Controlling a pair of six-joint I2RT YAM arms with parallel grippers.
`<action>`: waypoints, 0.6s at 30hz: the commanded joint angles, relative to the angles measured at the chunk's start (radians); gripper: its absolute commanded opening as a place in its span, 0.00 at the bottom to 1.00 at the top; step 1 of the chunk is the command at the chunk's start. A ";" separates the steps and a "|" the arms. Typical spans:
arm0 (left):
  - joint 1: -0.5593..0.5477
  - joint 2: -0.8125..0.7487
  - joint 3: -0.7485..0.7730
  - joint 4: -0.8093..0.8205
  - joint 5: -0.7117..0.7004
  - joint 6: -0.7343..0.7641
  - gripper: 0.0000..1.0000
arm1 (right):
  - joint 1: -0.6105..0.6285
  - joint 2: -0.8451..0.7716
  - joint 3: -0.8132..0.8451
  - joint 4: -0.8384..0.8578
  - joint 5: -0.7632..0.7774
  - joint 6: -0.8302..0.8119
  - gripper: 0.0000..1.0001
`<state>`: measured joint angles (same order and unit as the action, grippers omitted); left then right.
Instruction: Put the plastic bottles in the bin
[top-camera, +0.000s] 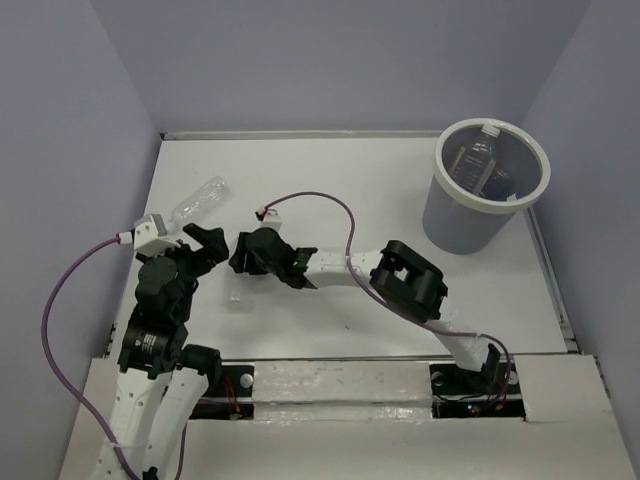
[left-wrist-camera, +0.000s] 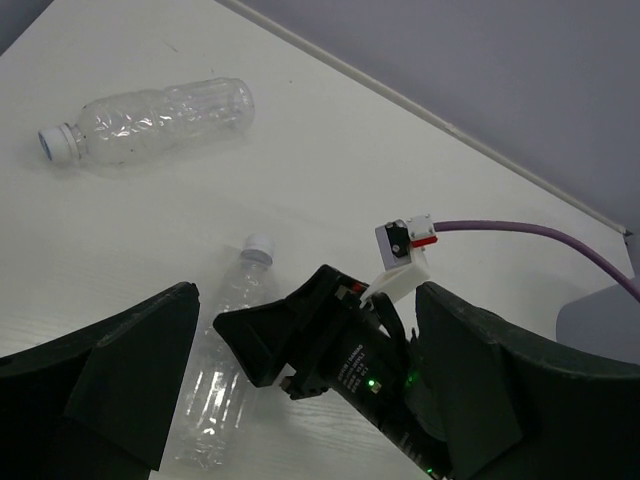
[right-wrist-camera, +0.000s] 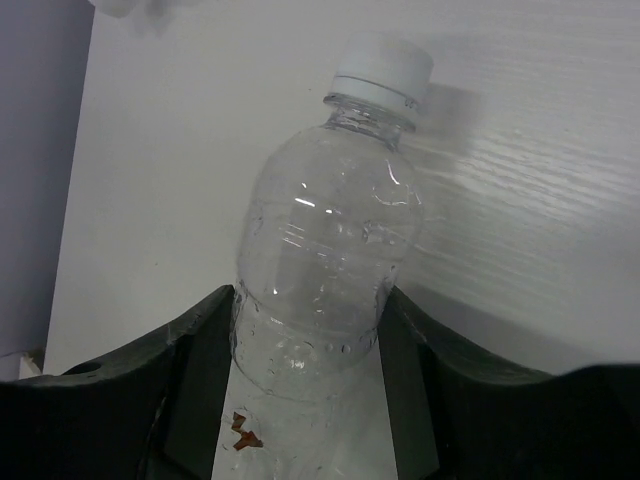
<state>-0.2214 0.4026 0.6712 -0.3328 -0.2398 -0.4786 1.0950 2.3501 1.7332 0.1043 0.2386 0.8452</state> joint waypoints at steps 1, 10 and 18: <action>-0.004 -0.004 0.016 0.049 0.011 0.017 0.99 | 0.003 -0.130 -0.151 -0.002 0.106 0.002 0.34; -0.003 -0.010 0.013 0.049 0.014 0.017 0.99 | -0.092 -0.705 -0.590 0.103 0.310 -0.191 0.27; -0.004 -0.022 0.010 0.057 0.033 0.021 0.99 | -0.516 -1.261 -0.667 0.104 0.489 -0.628 0.26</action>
<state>-0.2214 0.3939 0.6712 -0.3256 -0.2199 -0.4744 0.7139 1.2404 1.0336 0.1463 0.5449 0.5064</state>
